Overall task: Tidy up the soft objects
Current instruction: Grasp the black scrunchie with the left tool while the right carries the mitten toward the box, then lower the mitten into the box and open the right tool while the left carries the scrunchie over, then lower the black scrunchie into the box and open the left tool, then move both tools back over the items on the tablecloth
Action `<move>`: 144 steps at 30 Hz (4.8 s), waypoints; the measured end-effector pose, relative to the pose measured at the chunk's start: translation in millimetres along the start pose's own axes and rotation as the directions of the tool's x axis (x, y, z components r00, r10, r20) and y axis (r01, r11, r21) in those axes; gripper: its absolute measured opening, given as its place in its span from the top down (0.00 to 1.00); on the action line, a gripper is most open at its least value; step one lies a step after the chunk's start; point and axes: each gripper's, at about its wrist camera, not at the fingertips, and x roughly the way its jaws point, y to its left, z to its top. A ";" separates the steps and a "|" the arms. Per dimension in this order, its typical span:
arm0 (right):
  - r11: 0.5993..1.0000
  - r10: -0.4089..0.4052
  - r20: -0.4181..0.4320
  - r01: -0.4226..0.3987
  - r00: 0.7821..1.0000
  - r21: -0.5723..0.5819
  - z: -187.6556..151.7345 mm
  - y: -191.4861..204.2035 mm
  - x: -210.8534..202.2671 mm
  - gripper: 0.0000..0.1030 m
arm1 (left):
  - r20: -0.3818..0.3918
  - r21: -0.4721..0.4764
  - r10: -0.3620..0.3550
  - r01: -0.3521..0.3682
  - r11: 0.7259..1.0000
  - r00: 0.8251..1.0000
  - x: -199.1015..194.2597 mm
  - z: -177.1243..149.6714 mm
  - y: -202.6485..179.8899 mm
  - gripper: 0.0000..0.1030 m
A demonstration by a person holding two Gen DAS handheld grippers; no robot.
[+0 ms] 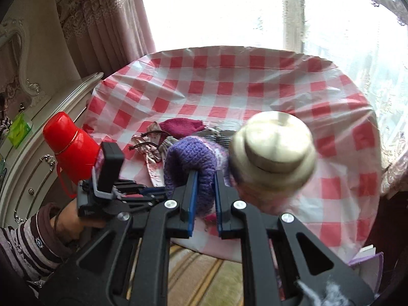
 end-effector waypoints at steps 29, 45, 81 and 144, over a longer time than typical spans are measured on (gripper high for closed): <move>0.942 -0.117 -0.296 0.200 0.948 0.270 -152.0 -176.8 36.4 0.38 | 0.169 0.110 -0.109 0.091 0.990 0.980 -94.3 -18.2 -112.9 0.87; 0.939 -0.156 -0.149 0.194 0.976 0.284 -167.7 -196.5 -79.1 0.82 | 0.124 0.162 -0.166 0.145 0.976 0.978 -80.0 -17.9 -151.2 0.87; 0.985 -0.072 -0.579 0.148 0.812 0.085 -332.5 -210.7 -71.0 0.35 | -0.116 0.358 -0.380 0.396 0.846 0.918 -40.0 -23.7 -337.0 0.87; 0.994 0.008 -0.160 0.009 0.987 0.107 -69.7 -23.6 -16.6 0.19 | 0.091 -0.234 -0.123 0.142 0.962 0.988 -98.5 -50.1 -12.2 0.50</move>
